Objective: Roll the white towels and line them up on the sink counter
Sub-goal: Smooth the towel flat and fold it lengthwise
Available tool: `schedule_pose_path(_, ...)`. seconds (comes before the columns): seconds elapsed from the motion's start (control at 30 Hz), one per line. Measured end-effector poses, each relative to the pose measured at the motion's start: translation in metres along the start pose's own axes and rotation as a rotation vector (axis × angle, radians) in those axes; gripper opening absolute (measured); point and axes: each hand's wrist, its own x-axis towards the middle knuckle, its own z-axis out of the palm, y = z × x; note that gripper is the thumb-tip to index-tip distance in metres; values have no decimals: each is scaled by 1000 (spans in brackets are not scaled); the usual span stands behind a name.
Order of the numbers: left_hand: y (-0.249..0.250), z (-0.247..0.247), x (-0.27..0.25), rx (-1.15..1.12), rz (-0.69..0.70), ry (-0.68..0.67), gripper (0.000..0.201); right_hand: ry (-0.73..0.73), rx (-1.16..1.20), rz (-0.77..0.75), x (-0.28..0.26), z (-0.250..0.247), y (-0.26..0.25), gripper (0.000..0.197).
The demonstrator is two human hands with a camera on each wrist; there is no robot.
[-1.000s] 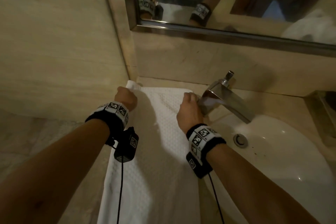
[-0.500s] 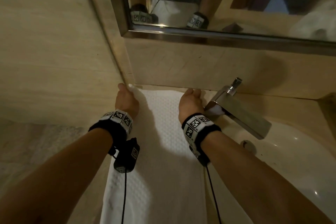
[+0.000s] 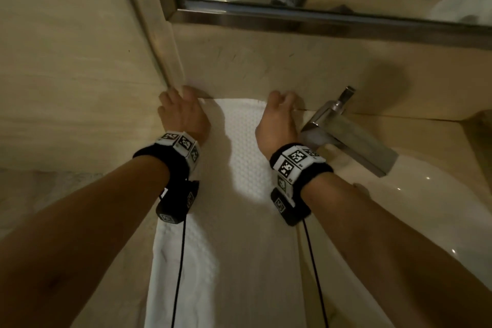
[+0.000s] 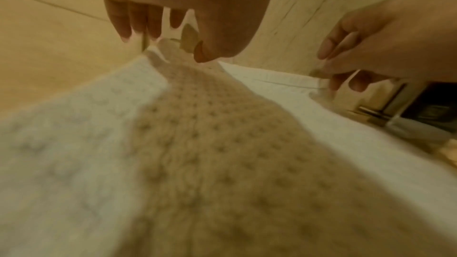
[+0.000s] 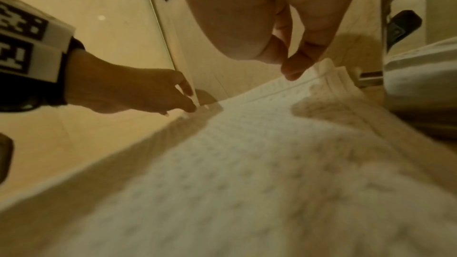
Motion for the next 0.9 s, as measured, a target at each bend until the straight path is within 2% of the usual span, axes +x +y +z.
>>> schedule_pose_path(0.1, 8, -13, -15, 1, 67, -17, 42, -42, 68, -30, -22, -7, -3, 39)
schedule_pose_path(0.33, 1, -32, -81, -36, 12, -133, 42, -218, 120, -65, -104, -13, 4, 25)
schedule_pose_path(0.5, -36, -35, -161, -139, -141, -179, 44, -350, 112, -77, -167, -19, 26, 22)
schedule_pose_path(0.63, -68, -33, -233, -187, -246, -186, 45, -356, 132, -75, -227, -22, 46, 21)
schedule_pose_path(0.73, -84, -31, -284, -257, -285, -243, 51, -343, 138, -116, -277, -17, 61, 22)
schedule_pose_path(0.9, -104, -28, -360, -365, -356, -294, 63, -221, 340, 7, -346, 4, 76, 19)
